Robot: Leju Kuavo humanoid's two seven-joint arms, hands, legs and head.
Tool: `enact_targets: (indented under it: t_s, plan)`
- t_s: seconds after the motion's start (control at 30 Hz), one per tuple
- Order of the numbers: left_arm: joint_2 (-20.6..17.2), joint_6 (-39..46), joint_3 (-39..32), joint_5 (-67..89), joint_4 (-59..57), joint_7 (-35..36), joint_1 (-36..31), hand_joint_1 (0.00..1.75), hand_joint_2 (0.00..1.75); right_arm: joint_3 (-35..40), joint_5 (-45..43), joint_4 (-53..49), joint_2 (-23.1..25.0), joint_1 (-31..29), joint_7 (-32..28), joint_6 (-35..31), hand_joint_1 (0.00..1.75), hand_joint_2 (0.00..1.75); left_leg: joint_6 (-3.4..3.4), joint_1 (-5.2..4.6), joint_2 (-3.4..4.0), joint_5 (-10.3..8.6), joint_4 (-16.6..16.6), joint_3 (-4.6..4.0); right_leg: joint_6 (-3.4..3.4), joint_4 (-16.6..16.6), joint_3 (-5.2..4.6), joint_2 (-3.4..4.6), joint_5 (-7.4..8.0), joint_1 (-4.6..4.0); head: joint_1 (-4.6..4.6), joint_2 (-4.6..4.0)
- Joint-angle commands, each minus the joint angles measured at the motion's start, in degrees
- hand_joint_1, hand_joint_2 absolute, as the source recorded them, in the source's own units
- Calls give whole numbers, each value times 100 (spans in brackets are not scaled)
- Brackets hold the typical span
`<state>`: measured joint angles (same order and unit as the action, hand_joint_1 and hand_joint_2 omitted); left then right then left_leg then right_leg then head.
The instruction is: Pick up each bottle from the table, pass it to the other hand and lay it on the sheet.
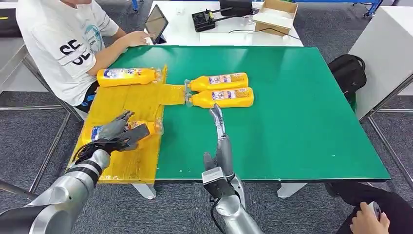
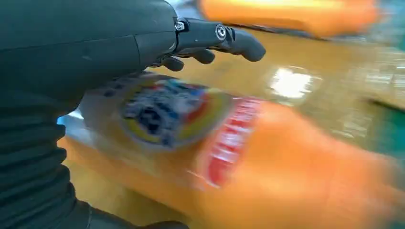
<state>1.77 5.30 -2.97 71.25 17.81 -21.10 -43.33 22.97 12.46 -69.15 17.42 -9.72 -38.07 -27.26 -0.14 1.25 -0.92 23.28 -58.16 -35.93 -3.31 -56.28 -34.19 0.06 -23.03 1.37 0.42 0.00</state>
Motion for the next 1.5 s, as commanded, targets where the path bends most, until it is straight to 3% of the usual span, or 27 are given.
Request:
enact_targets:
  t_s: [0.03,0.47,0.53,0.57,0.6,0.7,0.77,0.83,0.97,1.07,1.1,1.27,1.5]
  plan:
    - [265,-566,-836,-807,-173,-1017,106,0,175,-267,8,594,-25,-221,-193,70,0,0,7,-2,20,0,10,13,10,12,10,11,7,-1,-2,0]
    - [422,-584,-1059,-1238,-32,-1477,211,0,175,-349,95,680,0,-220,-193,142,0,0,4,-3,24,8,7,8,4,8,2,13,10,-4,0,0]
    - [679,504,-1500,-1863,235,-1890,254,0,175,-421,173,723,42,-190,-193,137,0,0,2,-3,19,7,7,6,3,9,2,8,9,-3,0,0]
    - [742,533,-1489,-1866,235,-1870,225,0,175,-417,180,711,44,-175,-193,134,0,0,1,-2,12,6,4,0,-1,6,-1,1,8,-3,0,0]
    - [972,1701,-1264,-2427,952,-1890,437,0,175,-465,284,732,83,-129,-193,96,0,0,4,0,12,7,5,2,4,9,2,-2,7,-5,0,0]
    - [972,1701,-1264,-2427,952,-1890,437,0,175,-465,284,732,83,-129,-193,96,0,0,0,1,7,5,-3,-19,-1,3,-22,-5,8,-6,0,0]
    - [1069,2987,-334,-3802,2232,-1890,909,0,175,-474,362,753,135,-69,-193,-2,0,0,2,0,8,4,0,-31,-1,4,-33,-8,8,-4,0,0]
    - [965,3470,438,-5156,3371,-1890,1362,0,175,-466,390,781,159,-44,-193,-68,0,0,4,-1,5,6,3,-30,0,6,-27,-11,3,-4,2,0]
    - [1049,3319,809,-6341,5287,-1890,2266,0,175,-492,290,652,145,53,-193,-123,0,0,0,0,47,18,0,-30,1,3,-42,22,4,-6,2,0]
    - [1243,2944,811,-6666,6034,-1890,2746,0,175,-512,209,410,101,221,-193,-161,0,0,0,-1,31,12,-1,-57,-4,2,-62,8,2,-3,2,0]
    - [1331,2826,830,-6734,6189,-1890,2906,0,175,-524,208,336,80,285,-193,-176,0,175,5,0,36,24,-2,-42,1,5,-48,11,-6,-6,0,0]
    - [1634,2414,1120,-6730,6642,-1890,3669,0,175,-669,202,-184,-12,747,-193,-315,0,175,7,-3,36,34,-1,-40,2,8,-44,3,-12,-4,2,0]
    - [1634,2414,1120,-6730,6642,-1890,3669,0,175,-669,202,-184,-12,747,-193,-315,0,175,-2,-2,40,30,0,-64,0,7,-75,10,1,-3,-2,0]
